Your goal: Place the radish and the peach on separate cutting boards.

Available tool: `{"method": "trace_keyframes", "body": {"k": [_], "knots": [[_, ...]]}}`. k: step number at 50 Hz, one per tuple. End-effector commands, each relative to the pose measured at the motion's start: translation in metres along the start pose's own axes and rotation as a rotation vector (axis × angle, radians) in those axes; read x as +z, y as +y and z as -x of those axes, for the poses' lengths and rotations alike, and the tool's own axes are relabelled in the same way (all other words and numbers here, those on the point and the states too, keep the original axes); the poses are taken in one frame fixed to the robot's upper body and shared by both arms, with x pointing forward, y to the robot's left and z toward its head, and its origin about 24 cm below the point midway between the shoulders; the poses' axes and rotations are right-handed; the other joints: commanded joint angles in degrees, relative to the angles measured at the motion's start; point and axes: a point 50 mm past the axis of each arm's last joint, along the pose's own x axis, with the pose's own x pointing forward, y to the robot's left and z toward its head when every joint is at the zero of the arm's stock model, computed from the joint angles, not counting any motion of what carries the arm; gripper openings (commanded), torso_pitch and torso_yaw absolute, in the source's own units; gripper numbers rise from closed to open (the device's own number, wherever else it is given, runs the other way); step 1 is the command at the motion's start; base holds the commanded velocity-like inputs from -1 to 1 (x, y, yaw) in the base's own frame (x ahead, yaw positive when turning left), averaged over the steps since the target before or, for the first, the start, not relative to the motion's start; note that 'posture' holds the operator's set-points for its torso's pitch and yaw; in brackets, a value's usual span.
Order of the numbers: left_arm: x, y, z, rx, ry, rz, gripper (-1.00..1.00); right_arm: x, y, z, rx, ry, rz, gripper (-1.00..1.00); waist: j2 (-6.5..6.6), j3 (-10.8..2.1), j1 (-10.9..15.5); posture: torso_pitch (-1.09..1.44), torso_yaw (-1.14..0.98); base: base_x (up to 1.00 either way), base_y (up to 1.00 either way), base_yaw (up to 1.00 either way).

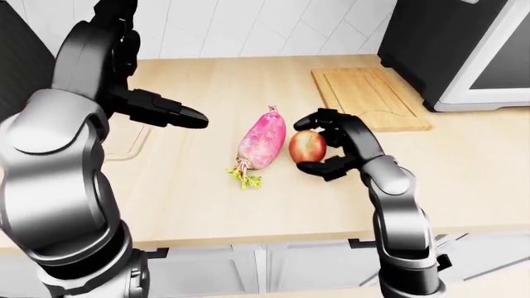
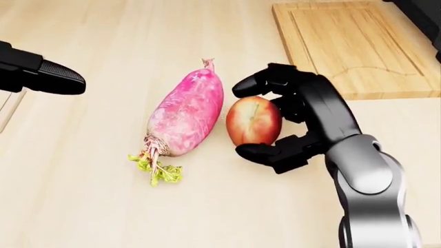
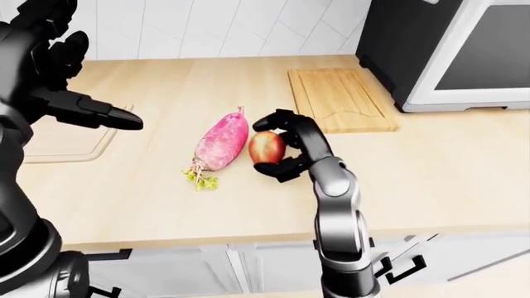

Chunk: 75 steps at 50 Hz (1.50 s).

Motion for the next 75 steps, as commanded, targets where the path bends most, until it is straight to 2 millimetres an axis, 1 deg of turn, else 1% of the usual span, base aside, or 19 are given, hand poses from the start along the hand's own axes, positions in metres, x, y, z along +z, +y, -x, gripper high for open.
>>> {"method": "trace_keyframes", "body": {"k": [1, 4, 7, 12, 14, 15, 19, 24, 29, 31, 33, 39, 44, 48, 52, 56, 64, 67, 75], "knots": [[0.013, 0.007, 0.004, 0.039, -0.067, -0.017, 1.00, 0.017, -0.006, 0.003, -0.029, -0.084, 0.024, -0.20, 0.16, -1.47, 0.0, 0.00, 0.00, 0.00, 0.00, 0.00], [0.012, 0.007, 0.005, 0.039, -0.067, -0.016, 1.00, 0.021, -0.007, 0.004, -0.032, -0.090, 0.030, -0.34, 0.14, -1.45, 0.0, 0.00, 0.00, 0.00, 0.00, 0.00], [0.011, 0.006, 0.004, 0.040, -0.064, -0.017, 1.00, 0.027, -0.009, 0.005, -0.036, -0.100, 0.039, -0.42, 0.14, -1.44, 0.0, 0.00, 0.00, 0.00, 0.00, 0.00], [0.011, 0.007, 0.005, 0.041, -0.064, -0.017, 1.00, 0.043, -0.015, 0.010, -0.041, -0.128, 0.054, -0.54, 0.15, -1.37, 0.0, 0.00, 0.00, 0.00, 0.00, 0.00], [0.011, 0.006, 0.005, 0.039, -0.064, -0.017, 1.00, 0.050, -0.018, 0.012, -0.045, -0.141, 0.063, -0.62, 0.16, -1.29, 0.0, 0.00, 0.00, 0.00, 0.00, 0.00], [0.010, 0.006, 0.004, 0.039, -0.064, -0.016, 1.00, 0.052, -0.019, 0.013, -0.044, -0.146, 0.067, -0.67, 0.14, -1.28, 0.0, 0.00, 0.00, 0.00, 0.00, 0.00], [0.011, 0.005, 0.004, 0.038, -0.063, -0.018, 1.00, 0.061, -0.024, 0.015, -0.049, -0.159, 0.083, -0.76, 0.11, -1.23, 0.0, 0.00, 0.00, 0.00, 0.00, 0.00], [0.010, 0.005, 0.004, 0.040, -0.059, -0.019, 1.00, 0.076, -0.034, 0.013, -0.053, -0.180, 0.109, -0.77, 0.13, -1.20, 0.0, 0.00, 0.00, 0.00, 0.00, 0.00], [0.011, 0.006, 0.003, 0.040, -0.061, -0.018, 1.00, 0.095, -0.053, 0.007, -0.079, -0.199, 0.131, -0.80, 0.21, -1.03, -0.1, 0.00, 0.00, 0.00, 0.00, 0.00], [0.010, 0.005, 0.003, 0.039, -0.060, -0.018, 1.00, 0.099, -0.061, 0.005, -0.096, -0.202, 0.140, -0.81, 0.19, -0.95, -0.1, 0.00, 0.00, 0.00, 0.00, 0.00], [0.011, 0.006, 0.003, 0.039, -0.061, -0.018, 1.00, 0.098, -0.063, 0.004, -0.101, -0.202, 0.143, -0.82, 0.15, -0.92, -0.1, 0.00, 0.00, 0.00, 0.00, 0.00], [0.012, 0.005, 0.002, 0.036, -0.063, -0.018, 1.00, 0.109, -0.083, -0.010, -0.126, -0.206, 0.158, -0.83, 0.08, -0.97, -0.1, 0.00, 0.00, 0.00, 0.00, 0.00], [0.011, 0.005, 0.001, 0.033, -0.061, -0.019, 1.00, 0.117, -0.094, -0.024, -0.135, -0.209, 0.170, -0.84, 0.15, -0.89, -0.2, 0.00, 0.00, 0.00, 0.00, 0.00], [0.010, 0.004, 0.001, 0.033, -0.058, -0.020, 1.00, 0.116, -0.100, -0.032, -0.144, -0.202, 0.171, -0.84, 0.16, -0.88, -0.2, 0.00, 0.00, 0.00, 0.00, 0.00], [0.010, 0.006, 0.003, 0.037, -0.059, -0.019, 1.00, 0.106, -0.107, -0.042, -0.160, -0.180, 0.182, -0.84, 0.07, -0.94, -0.2, 0.00, 0.00, 0.00, 0.00, 0.00], [0.010, 0.006, 0.003, 0.038, -0.058, -0.022, 1.00, 0.106, -0.114, -0.051, -0.173, -0.171, 0.184, -0.84, 0.01, -1.02, -0.2, 0.00, 0.00, 0.00, 0.00, 0.00], [0.010, 0.006, 0.003, 0.039, -0.056, -0.018, 1.00, 0.090, -0.125, -0.073, -0.217, -0.117, 0.220, -0.85, 0.11, -1.07, -0.2, 0.00, 0.00, 0.00, 0.00, 0.00], [0.010, 0.006, 0.003, 0.040, -0.058, -0.019, 1.00, 0.088, -0.131, -0.079, -0.252, -0.098, 0.236, -0.85, 0.08, -1.10, -0.2, 0.00, 0.00, 0.00, 0.00, 0.00], [0.010, 0.007, 0.005, 0.041, -0.056, -0.019, 1.00, 0.075, -0.142, -0.087, -0.325, -0.029, 0.327, -0.84, 0.03, -1.05, -0.1, 0.00, 0.00, 0.00, 0.00, 0.00]]}}
